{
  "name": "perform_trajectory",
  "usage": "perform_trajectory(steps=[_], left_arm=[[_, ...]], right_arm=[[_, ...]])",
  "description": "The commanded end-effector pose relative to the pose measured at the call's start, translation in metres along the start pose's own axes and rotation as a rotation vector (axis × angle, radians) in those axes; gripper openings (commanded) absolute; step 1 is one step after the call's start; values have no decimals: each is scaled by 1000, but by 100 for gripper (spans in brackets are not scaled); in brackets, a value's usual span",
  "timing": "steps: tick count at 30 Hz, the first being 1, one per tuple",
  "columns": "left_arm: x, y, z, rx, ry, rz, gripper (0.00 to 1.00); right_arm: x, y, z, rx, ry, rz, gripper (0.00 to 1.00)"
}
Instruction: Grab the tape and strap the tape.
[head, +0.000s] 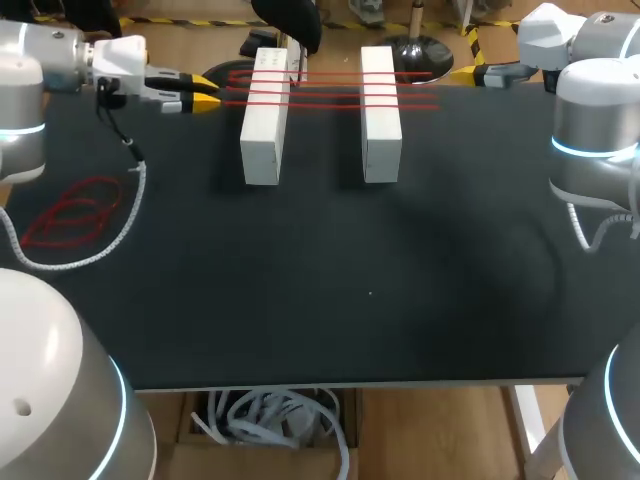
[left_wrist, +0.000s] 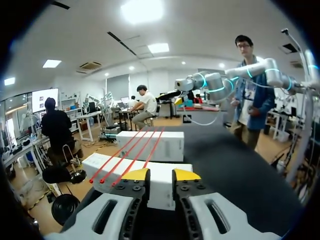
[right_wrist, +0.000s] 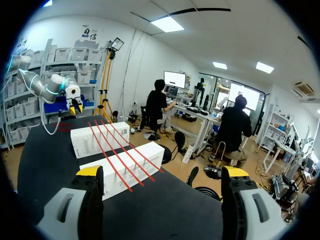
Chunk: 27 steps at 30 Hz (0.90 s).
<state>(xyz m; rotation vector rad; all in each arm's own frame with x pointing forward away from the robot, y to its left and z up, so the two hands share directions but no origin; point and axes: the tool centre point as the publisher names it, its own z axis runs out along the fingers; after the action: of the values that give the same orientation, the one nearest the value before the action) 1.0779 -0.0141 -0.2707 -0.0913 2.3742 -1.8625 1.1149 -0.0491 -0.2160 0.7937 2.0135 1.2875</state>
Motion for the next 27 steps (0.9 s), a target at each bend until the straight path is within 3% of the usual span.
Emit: perform_trajectory(steps=[1, 13, 16, 18, 20, 27], left_arm=[[-13, 8, 8, 7, 128, 0, 28], [-31, 24, 19, -1, 162, 0, 26], [-35, 25, 20, 0, 162, 3, 21], [-37, 26, 21, 0, 164, 7, 24], [-39, 27, 22, -1, 165, 9, 34], [-40, 31, 26, -1, 178, 10, 31]], right_arm=[[0, 0, 0, -1, 1, 0, 100], [0, 0, 0, -1, 1, 0, 100], [0, 0, 0, -1, 1, 0, 100], [0, 0, 0, -1, 1, 0, 100], [0, 0, 0, -1, 1, 0, 100], [0, 0, 0, -1, 1, 0, 100]])
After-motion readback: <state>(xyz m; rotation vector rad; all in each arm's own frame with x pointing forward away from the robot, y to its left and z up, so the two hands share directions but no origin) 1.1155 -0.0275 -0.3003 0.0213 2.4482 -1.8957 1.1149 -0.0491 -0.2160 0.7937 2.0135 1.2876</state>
